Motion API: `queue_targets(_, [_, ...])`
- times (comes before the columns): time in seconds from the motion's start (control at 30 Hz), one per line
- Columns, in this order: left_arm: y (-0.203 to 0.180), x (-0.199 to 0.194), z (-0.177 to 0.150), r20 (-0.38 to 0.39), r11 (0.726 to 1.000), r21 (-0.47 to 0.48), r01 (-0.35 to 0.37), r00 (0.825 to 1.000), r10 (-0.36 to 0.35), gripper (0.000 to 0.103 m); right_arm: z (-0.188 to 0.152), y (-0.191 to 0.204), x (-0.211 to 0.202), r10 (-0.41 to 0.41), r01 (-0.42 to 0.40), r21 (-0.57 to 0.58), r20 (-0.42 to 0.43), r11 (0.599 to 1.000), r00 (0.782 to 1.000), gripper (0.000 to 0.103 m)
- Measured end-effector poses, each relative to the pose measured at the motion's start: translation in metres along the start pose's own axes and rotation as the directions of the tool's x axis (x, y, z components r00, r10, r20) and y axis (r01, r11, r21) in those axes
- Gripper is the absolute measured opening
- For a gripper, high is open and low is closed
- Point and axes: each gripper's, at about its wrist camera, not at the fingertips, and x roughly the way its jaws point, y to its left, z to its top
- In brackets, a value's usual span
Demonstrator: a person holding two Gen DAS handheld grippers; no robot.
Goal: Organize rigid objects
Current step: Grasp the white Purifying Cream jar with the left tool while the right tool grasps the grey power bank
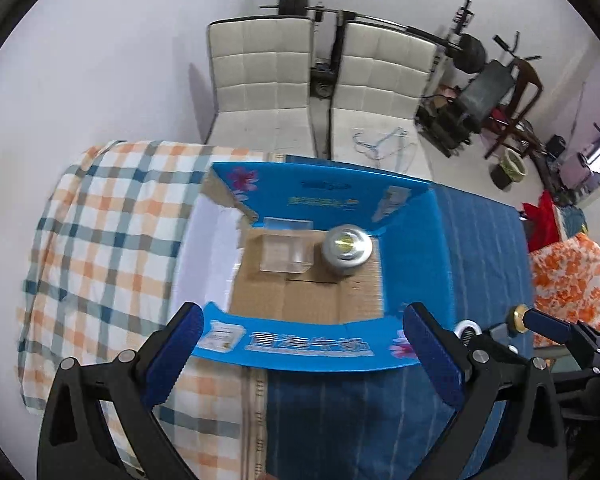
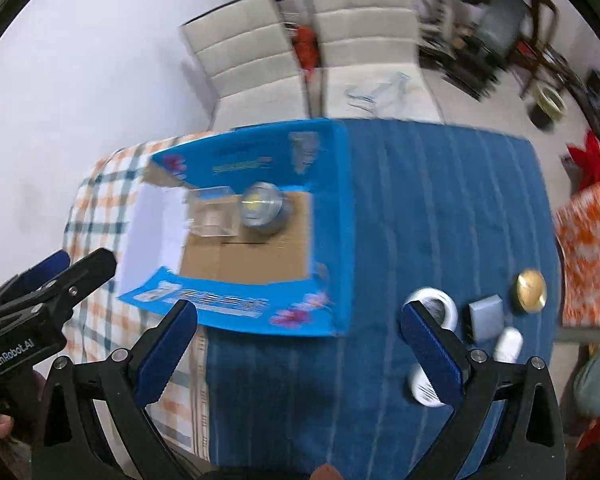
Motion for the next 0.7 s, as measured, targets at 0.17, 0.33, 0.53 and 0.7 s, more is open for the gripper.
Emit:
queue_targets(0.17, [-0.064, 0.024, -0.008, -0.052, 0.994, 0.086, 0.062, 0.997, -0.057, 0.102, -0.013, -0.100, -0.002, -0.094, 0.097, 0.159, -0.023, 0.983, 0.995, 0.103])
queue_targets(0.33, [-0.146, 0.053, -0.027, -0.096, 0.975, 0.198, 0.100, 0.992, -0.083, 0.102, -0.028, -0.197, 0.018, -0.143, 0.164, 0.289, -0.090, 0.943, 0.986, 0.103])
queue_targets(0.53, [-0.238, 0.106, -0.064, -0.231, 0.933, 0.319, 0.166, 0.968, -0.093, 0.102, -0.048, -0.272, 0.049, -0.141, 0.194, 0.362, -0.168, 0.912, 0.976, 0.103])
queue_targets(0.7, [-0.282, 0.149, -0.105, -0.340, 0.903, 0.375, 0.209, 0.937, -0.075, 0.102, -0.059, -0.293, 0.078, -0.108, 0.183, 0.386, -0.206, 0.904, 0.972, 0.103])
